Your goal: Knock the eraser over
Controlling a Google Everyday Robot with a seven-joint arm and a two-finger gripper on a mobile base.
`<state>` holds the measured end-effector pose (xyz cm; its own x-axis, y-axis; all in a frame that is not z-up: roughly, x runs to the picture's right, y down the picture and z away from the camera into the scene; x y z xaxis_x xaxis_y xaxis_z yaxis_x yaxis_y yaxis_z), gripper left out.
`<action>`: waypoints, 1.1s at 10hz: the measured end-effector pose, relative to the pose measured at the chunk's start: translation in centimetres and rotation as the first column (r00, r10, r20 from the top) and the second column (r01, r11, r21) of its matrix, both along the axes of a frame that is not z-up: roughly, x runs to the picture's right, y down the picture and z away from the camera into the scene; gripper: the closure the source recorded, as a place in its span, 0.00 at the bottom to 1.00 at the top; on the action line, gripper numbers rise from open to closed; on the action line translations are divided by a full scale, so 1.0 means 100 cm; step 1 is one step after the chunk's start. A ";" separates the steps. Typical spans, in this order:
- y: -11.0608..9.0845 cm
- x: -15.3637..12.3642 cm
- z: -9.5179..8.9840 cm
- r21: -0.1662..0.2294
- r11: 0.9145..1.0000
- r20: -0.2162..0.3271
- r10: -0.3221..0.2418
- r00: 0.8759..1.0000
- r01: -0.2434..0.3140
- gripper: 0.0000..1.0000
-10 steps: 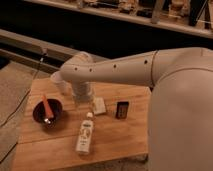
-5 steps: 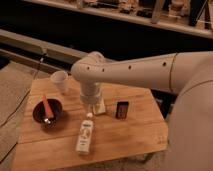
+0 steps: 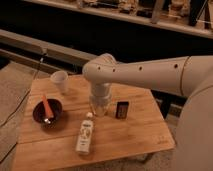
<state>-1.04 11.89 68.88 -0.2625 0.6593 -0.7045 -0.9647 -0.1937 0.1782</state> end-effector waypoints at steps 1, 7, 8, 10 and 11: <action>-0.002 0.012 0.001 -0.013 1.000 -0.041 0.008 0.999 -0.009 1.00; -0.011 0.044 0.008 -0.094 0.995 -0.178 0.020 0.984 -0.037 1.00; -0.007 0.050 0.010 -0.124 0.992 -0.204 0.001 0.979 -0.027 1.00; -0.001 0.063 0.017 -0.191 0.982 -0.272 -0.062 0.960 0.010 1.00; 0.000 0.067 0.022 -0.212 0.977 -0.296 -0.086 0.951 0.022 1.00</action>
